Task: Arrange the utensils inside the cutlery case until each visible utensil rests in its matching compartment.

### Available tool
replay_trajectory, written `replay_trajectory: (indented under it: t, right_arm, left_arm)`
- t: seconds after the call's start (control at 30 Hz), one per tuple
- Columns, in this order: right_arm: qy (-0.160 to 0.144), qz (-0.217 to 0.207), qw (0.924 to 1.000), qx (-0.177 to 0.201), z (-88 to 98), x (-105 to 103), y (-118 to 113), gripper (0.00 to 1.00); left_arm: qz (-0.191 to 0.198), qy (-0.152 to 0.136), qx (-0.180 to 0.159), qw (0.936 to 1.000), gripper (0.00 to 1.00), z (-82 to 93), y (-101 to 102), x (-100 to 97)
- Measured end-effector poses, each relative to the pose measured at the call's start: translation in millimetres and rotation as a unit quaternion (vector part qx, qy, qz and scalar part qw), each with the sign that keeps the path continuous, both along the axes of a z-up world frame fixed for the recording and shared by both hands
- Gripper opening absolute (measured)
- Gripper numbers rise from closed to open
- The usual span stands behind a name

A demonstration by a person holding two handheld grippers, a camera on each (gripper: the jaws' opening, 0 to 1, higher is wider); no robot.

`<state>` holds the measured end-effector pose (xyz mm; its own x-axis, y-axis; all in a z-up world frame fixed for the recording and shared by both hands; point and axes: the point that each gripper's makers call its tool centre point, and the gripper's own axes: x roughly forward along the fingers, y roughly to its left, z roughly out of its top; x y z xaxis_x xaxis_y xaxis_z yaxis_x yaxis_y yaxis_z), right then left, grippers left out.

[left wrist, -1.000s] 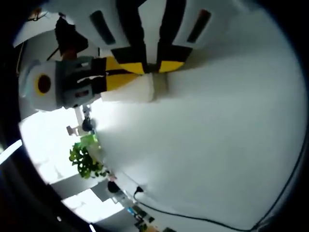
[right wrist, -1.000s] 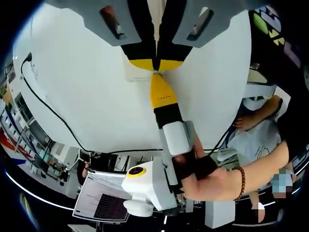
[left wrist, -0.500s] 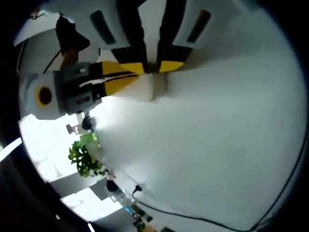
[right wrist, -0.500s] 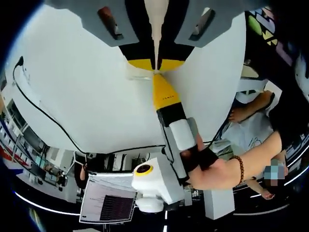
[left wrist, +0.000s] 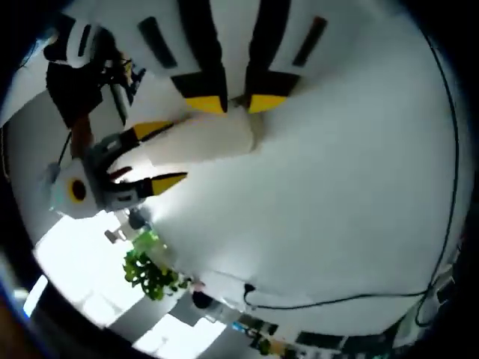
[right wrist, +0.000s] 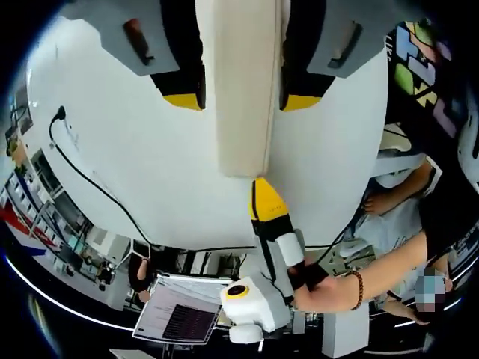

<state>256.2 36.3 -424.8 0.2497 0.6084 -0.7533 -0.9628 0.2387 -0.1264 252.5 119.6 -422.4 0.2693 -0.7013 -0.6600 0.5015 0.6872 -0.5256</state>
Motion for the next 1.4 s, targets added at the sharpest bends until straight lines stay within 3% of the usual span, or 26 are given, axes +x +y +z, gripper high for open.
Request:
replay_trajectory:
  t: [0.1, 0.17, 0.2, 0.27, 0.33, 0.4, 0.53, 0.57, 0.67, 0.7, 0.77, 0.9, 1.1, 1.23, 1.3, 1.4]
  right_arm:
    - [-0.003, -0.016, 0.9999, 0.003, 0.7, 3, -11, 0.41]
    - [-0.003, -0.020, 0.9998, 0.004, 0.8, 2, -16, 0.41]
    - [-0.005, -0.020, 0.9998, 0.003, 0.8, 1, -18, 0.41]
    - [-0.006, -0.022, 0.9997, 0.002, 0.9, -1, -22, 0.42]
    - [-0.005, -0.023, 0.9997, -0.004, 0.6, -4, -26, 0.42]
    - [0.000, -0.024, 0.9997, -0.008, 0.8, -8, -32, 0.42]
    - [-0.002, -0.024, 0.9996, -0.017, -0.1, -13, -42, 0.46]
    - [-0.010, -0.026, 0.9994, -0.021, -0.9, -12, -45, 0.51]
    - [-0.024, -0.024, 0.9993, -0.015, 0.7, -11, -51, 0.54]
    - [-0.021, -0.027, 0.9993, -0.014, 0.9, -12, -53, 0.54]
    - [-0.009, -0.028, 0.9995, -0.011, 0.4, -17, -56, 0.57]
    - [0.002, -0.027, 0.9993, -0.025, -6.2, -23, -65, 0.65]
    - [0.012, -0.029, 0.9989, -0.035, -17.0, -26, -76, 0.65]
    - [0.018, -0.033, 0.9982, -0.046, -25.5, -26, -84, 0.64]
    - [0.008, -0.027, 0.9981, -0.055, -25.8, -24, -87, 0.58]
    - [0.014, -0.024, 0.9979, -0.059, -27.9, -22, -91, 0.55]
  left_arm:
    - [-0.047, -0.052, 0.014, 0.9974, 0.14, 18.9, -4, 4.0]
    - [-0.099, -0.104, 0.059, 0.9880, 0.19, 22.4, -5, 5.8]
    - [-0.125, -0.133, 0.089, 0.9792, 0.22, 21.8, -6, 7.3]
    - [-0.178, -0.189, 0.149, 0.9543, 0.26, 18.0, -6, 10.5]
    - [-0.225, -0.219, 0.189, 0.9303, 0.31, 12.2, -6, 12.3]
    - [-0.244, -0.222, 0.195, 0.9238, 0.33, 9.7, -9, 14.1]
    - [-0.310, -0.255, 0.189, 0.8960, 0.40, 12.4, -23, 11.2]
    - [-0.322, -0.256, 0.187, 0.8922, 0.42, 11.7, -26, 8.9]
    - [-0.381, -0.271, 0.207, 0.8597, 0.57, 1.5, -30, 3.4]
    - [-0.396, -0.270, 0.207, 0.8528, 0.61, -3.0, -31, 0.8]
    - [-0.409, -0.257, 0.209, 0.8500, 0.62, -11.7, -32, -2.7]
    - [-0.433, -0.242, 0.229, 0.8378, 0.61, -24.6, -30, -2.6]
    - [-0.427, -0.231, 0.237, 0.8417, 0.57, -28.8, -31, 6.6]
    - [-0.434, -0.227, 0.249, 0.8355, 0.57, -33.2, -29, 7.5]
    - [-0.428, -0.218, 0.240, 0.8439, 0.57, -32.8, -30, 9.1]
    - [-0.425, -0.217, 0.243, 0.8446, 0.50, -35.3, -30, 12.4]
